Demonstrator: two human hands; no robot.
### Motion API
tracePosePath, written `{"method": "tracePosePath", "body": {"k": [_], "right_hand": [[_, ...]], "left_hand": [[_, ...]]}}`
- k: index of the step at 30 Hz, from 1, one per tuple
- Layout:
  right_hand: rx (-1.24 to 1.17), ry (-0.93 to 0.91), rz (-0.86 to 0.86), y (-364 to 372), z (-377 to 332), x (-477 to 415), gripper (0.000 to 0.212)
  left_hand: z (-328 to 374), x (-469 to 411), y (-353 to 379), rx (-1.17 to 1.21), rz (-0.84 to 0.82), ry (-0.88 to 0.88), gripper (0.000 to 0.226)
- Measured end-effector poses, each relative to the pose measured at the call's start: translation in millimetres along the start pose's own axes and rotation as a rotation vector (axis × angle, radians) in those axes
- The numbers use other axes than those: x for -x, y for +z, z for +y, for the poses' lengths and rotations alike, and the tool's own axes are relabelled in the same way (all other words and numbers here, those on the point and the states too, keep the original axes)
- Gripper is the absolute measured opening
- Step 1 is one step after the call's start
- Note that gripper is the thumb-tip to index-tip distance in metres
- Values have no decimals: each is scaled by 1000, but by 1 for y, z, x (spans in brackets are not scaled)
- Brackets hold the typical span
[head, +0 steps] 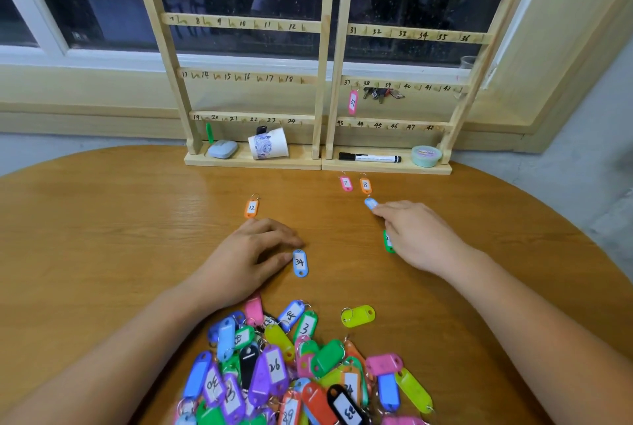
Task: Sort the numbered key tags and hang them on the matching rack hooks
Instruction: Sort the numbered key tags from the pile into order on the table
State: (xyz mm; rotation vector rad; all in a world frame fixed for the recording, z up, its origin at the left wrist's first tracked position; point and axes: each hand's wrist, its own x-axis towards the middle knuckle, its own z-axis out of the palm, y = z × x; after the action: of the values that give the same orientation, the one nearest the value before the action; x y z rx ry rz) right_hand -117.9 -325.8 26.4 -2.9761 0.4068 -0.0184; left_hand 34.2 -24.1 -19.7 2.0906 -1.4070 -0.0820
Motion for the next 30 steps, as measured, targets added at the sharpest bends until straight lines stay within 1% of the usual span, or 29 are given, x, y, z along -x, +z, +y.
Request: {"method": "tracePosePath", "body": {"k": [3, 6, 10, 12, 16, 18, 20, 23, 25, 27, 30], "right_hand": [[-21, -68, -22, 4, -23, -5, 49], [-53, -91, -57, 7, -47, -22, 53], [-114, -35, -105, 9, -72, -50, 55], [-144, 16, -101, 12, -79, -61, 56], [-219, 163, -43, 16, -84, -74, 53], [-261, 200, -24, 16, -88, -72, 53], [-348, 211, 18, 12, -92, -67, 55], [-476, 183, 211, 1, -87, -57, 57], [-500, 133, 269, -7, -79, -48, 54], [-484, 62, 209, -10, -70, -34, 46], [-434, -51, 17, -12, -59, -5, 27]], "left_hand": [[-1, -1, 1, -5, -4, -8, 28], [-1, 0, 2, 4, 13, -5, 27], [-1, 0, 2, 15, 22, -14, 27], [-2, 0, 2, 14, 25, -12, 28], [-1, 0, 2, 3, 21, 2, 28], [-1, 0, 2, -13, 19, 11, 29], [-1, 0, 1, -26, 13, 18, 30], [0, 0, 1, -28, 4, 28, 31], [0, -1, 1, -22, -7, 34, 31], [0, -1, 1, -15, -18, 33, 31], [-1, -2, 1, -26, -36, 39, 31]]}}
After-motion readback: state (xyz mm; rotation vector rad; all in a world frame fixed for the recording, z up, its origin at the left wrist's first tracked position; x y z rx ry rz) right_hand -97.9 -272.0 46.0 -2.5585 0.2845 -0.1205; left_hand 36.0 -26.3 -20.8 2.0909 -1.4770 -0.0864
